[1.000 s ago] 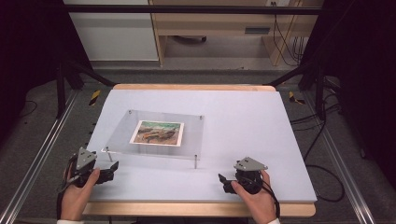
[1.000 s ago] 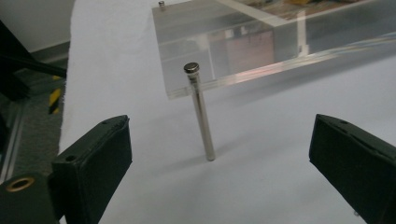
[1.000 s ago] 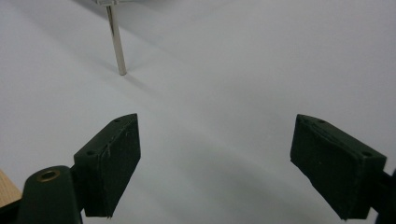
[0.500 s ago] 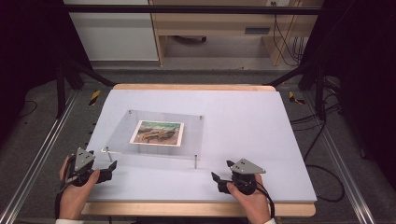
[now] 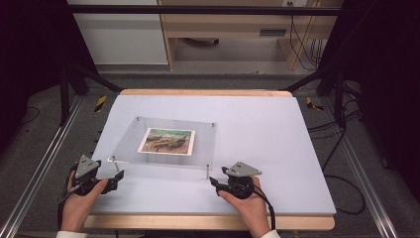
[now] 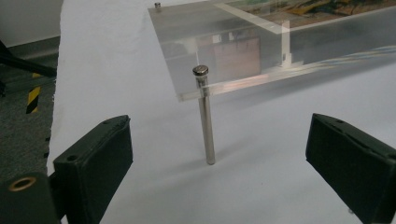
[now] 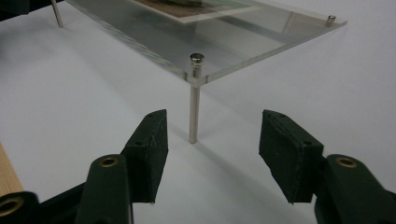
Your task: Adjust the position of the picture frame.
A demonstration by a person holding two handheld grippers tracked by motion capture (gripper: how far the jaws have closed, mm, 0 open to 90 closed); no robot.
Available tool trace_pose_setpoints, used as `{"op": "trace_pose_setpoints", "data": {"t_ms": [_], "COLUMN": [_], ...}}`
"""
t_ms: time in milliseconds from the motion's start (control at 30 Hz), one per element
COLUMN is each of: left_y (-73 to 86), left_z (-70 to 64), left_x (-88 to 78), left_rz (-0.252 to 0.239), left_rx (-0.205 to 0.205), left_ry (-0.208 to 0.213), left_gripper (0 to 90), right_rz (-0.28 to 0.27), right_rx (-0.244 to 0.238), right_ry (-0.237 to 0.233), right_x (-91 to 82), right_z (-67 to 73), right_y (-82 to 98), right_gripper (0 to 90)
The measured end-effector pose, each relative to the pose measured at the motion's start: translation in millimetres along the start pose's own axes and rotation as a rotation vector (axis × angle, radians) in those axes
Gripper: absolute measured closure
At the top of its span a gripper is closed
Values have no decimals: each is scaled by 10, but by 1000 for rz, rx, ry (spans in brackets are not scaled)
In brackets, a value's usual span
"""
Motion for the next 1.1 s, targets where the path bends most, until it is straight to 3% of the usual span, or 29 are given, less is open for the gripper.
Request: {"op": "trace_pose_setpoints", "data": {"t_ms": [200,500,733,1100], "left_y": [14,-19,-20,-28], "left_z": [-31,-31,-14,-4], "left_x": [38,42,64,59], "left_rz": [9,-6,-8,-16], "left_rx": [2,-4,-28,-53], "left_ry": [-6,-16,-14,-8], "left_gripper": [101,213,300,347], "right_rz": [7,10,2,-10], "right_rx": [19,0,18,11], "right_ry": [-25,-39,-38,-56], "right_x": [104,201,366,492], "right_z": [52,103,57,88], "right_y": [-38,-36,-98,-144], "right_gripper": [476,530,662,784]}}
Point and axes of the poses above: each handheld gripper's, and its own axes: x roughly forward along the jaws, y roughly out of its underside, z roughly to its left, the point moved 10 cm from there along x, roughly forward along the jaws, and after that the axes turned 12 degrees about -x, right-handed, at the moved point
